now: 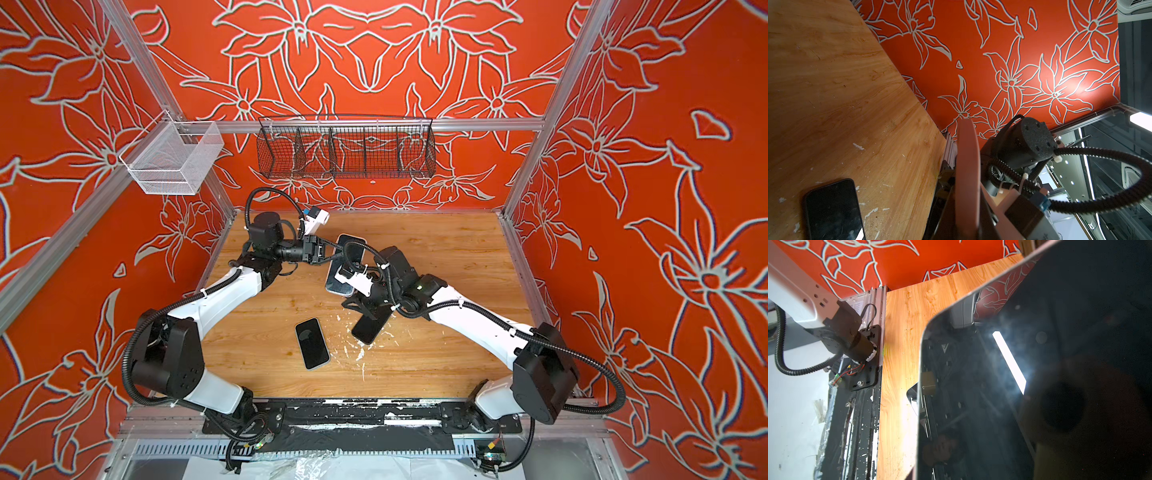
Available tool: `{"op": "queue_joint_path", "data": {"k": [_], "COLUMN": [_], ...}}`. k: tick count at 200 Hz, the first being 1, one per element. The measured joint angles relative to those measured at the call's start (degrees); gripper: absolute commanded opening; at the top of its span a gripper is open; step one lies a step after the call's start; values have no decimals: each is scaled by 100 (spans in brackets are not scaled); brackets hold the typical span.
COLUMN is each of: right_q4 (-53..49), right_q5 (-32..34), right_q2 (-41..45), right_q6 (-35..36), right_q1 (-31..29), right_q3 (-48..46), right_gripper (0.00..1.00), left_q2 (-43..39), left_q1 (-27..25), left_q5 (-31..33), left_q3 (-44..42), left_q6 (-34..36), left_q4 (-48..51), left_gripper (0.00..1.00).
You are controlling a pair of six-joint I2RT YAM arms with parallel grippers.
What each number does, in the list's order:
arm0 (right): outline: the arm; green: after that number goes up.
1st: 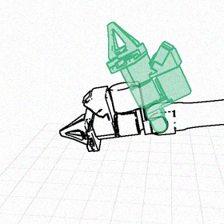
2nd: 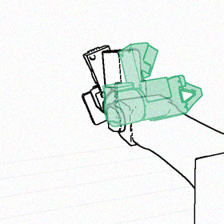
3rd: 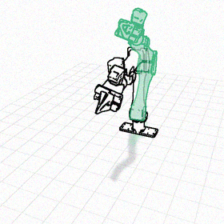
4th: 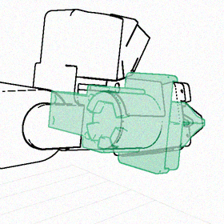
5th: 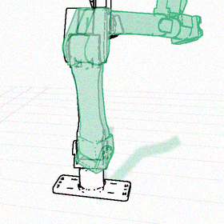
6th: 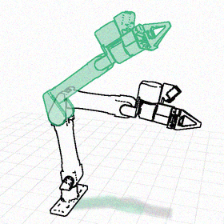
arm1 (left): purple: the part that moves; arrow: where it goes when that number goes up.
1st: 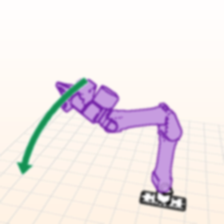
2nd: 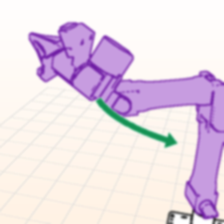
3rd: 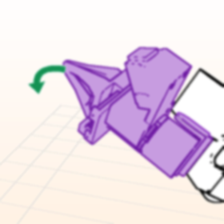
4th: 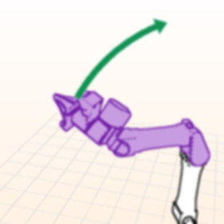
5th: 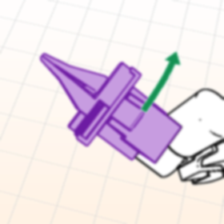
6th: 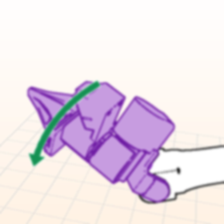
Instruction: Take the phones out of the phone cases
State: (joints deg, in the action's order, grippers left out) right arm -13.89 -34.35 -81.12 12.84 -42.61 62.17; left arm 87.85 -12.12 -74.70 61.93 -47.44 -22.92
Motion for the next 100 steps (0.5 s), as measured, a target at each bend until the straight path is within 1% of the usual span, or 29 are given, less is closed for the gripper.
{"op": "queue_joint_path", "data": {"k": [55, 100], "right_q4": [-61, -63], "right_q5": [-866, -1473], "right_q2": [114, 114], "right_q6": [-282, -481], "right_q1": [376, 468], "right_q3": [0, 2], "right_gripper": [35, 35], "left_q2": [0, 0], "left_q1": [-24, -26], "left_q5": [-28, -68], "left_q3": [0, -4], "left_q6": [59, 210], "left_q4": [0, 68], "left_gripper": [0, 0]}}
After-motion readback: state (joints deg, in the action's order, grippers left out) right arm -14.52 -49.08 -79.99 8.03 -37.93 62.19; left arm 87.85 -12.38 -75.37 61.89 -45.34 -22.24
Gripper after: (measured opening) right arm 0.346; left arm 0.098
